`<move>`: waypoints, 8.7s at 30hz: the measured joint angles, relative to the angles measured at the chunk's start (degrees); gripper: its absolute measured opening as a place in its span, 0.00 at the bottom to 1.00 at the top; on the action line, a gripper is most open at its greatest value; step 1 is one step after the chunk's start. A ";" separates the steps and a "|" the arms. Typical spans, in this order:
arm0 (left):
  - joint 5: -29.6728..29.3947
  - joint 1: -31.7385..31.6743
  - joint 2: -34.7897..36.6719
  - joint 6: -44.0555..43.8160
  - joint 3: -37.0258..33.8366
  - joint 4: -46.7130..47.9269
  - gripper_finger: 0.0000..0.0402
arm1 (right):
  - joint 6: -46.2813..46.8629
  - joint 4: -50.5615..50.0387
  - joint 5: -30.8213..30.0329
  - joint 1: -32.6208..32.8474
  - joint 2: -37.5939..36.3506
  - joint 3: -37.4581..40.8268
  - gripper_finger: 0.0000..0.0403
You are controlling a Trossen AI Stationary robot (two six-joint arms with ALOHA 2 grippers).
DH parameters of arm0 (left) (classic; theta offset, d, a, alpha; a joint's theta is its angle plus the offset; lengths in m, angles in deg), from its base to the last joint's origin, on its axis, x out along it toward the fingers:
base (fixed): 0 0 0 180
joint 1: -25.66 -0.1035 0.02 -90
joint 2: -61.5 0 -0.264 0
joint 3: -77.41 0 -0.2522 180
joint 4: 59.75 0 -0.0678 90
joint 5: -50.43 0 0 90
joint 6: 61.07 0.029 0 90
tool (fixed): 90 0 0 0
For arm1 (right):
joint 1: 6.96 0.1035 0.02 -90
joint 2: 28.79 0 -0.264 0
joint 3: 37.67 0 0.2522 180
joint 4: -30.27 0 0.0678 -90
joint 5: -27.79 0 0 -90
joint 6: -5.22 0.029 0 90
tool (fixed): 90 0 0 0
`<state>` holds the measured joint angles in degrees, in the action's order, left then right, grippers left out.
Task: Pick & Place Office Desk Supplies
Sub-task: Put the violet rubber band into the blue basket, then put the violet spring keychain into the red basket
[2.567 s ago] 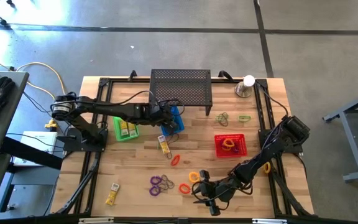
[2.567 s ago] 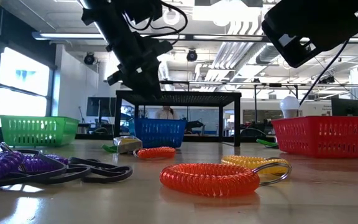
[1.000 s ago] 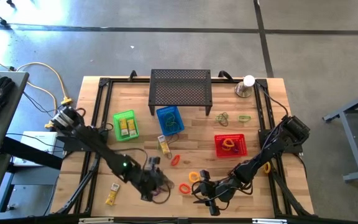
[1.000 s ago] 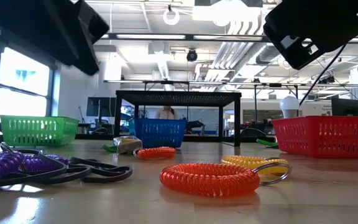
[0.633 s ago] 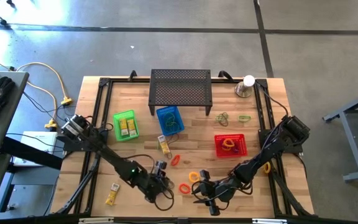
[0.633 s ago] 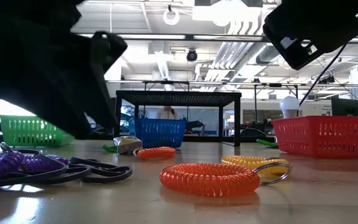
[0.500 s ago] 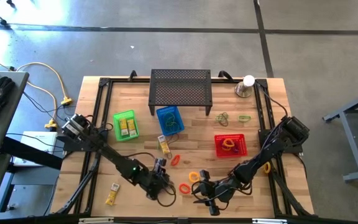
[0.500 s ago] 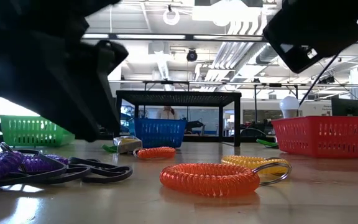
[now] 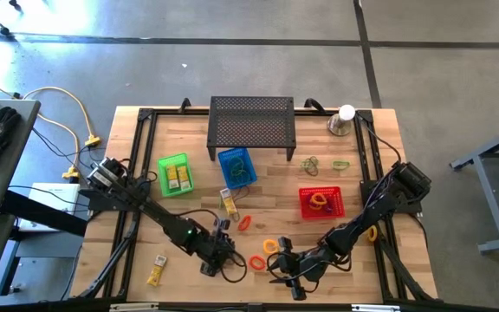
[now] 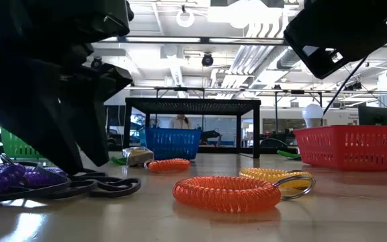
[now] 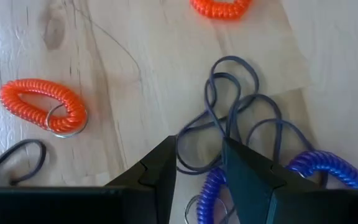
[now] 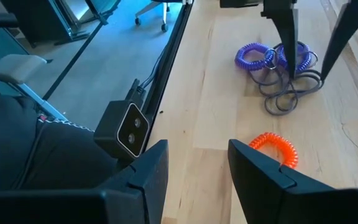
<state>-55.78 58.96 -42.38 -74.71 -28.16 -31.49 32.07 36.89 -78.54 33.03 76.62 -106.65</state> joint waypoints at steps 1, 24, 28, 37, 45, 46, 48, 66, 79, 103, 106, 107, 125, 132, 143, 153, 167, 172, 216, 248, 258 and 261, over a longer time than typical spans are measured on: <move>0.00 -0.04 0.00 0.04 0.00 0.04 0.30 | 0.02 -0.01 0.00 0.00 0.00 0.00 0.39; -0.03 -1.83 0.00 -2.91 0.00 0.14 0.30 | 0.07 -0.02 0.04 0.02 0.00 0.00 0.39; 0.94 -2.92 -0.72 -3.99 0.02 1.64 0.30 | 0.07 -0.02 0.04 0.02 0.00 0.00 0.39; 3.91 -3.30 -2.32 -3.41 0.22 2.14 0.30 | -0.06 -0.04 0.02 0.02 0.00 0.00 0.39; 4.83 -3.08 -2.45 -4.02 0.22 4.13 0.20 | -0.08 -0.06 -0.17 0.00 -0.02 0.00 0.39; 4.79 -2.89 -2.45 -4.00 0.22 4.09 0.17 | -0.09 -0.06 -0.16 0.00 -0.02 0.00 0.39; 4.23 -2.46 -2.48 -3.99 0.20 3.99 0.10 | -0.09 -0.06 -0.17 0.00 -0.02 0.00 0.39; 4.27 -1.88 3.19 -3.04 1.07 -0.66 0.00 | -0.11 -0.06 -0.20 -0.02 -0.02 0.00 0.39; -1.28 -1.95 11.45 10.72 7.65 -0.54 0.00 | -0.13 -0.04 -0.02 -0.02 -0.02 0.00 0.39; -14.66 -28.33 15.19 -4.98 9.18 21.41 0.00 | -0.14 -0.58 0.44 0.02 -0.04 0.00 0.39; -13.02 -31.16 15.19 -9.57 8.28 23.60 0.00 | -0.13 -0.70 0.70 0.02 -0.04 0.00 0.39; -12.61 -31.85 15.18 -10.42 7.84 23.36 0.00 | -0.15 -0.74 0.71 0.02 -0.04 0.00 0.39; -12.07 -36.54 14.40 -14.24 4.72 19.09 0.00 | -0.11 -0.67 0.46 0.02 -0.04 0.00 0.39; -11.58 -37.38 10.37 -14.23 4.68 19.30 0.00 | -0.13 -0.67 0.45 0.02 -0.04 0.00 0.39; -12.63 -36.98 7.91 -11.65 4.68 18.98 0.07 | -0.27 -0.70 0.44 -0.02 -0.04 0.00 0.39; -12.61 -35.97 8.06 -6.43 4.68 18.94 0.28 | -0.27 -0.67 0.87 -0.02 -0.04 0.00 0.39; -11.40 -24.77 20.24 -2.21 5.62 19.62 0.29 | 0.00 -1.29 1.33 -0.02 -0.04 -0.02 0.39; -8.90 -17.62 24.60 -4.24 5.62 21.97 0.29 | 0.40 -1.25 1.33 -0.02 -0.04 -0.02 0.39; 16.37 -0.82 4.20 -44.94 5.60 27.50 0.68 | -0.09 -0.41 -0.04 -0.47 -0.04 -0.02 0.39; 14.60 -3.34 0.81 -53.88 5.60 25.89 0.68 | -0.11 -0.87 0.44 -0.63 -0.04 -0.02 0.39; 13.85 -3.10 -0.81 -53.74 5.73 24.18 0.68 | -0.11 -0.87 0.44 -0.63 -0.04 -0.02 0.39; 13.88 -3.08 -1.57 -53.42 5.80 24.17 0.68 | -0.11 -0.84 0.38 -0.63 -0.04 -0.02 0.39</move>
<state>-41.90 55.88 -43.95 -128.13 -22.36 -7.32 31.96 36.05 -78.16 32.40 76.57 -106.67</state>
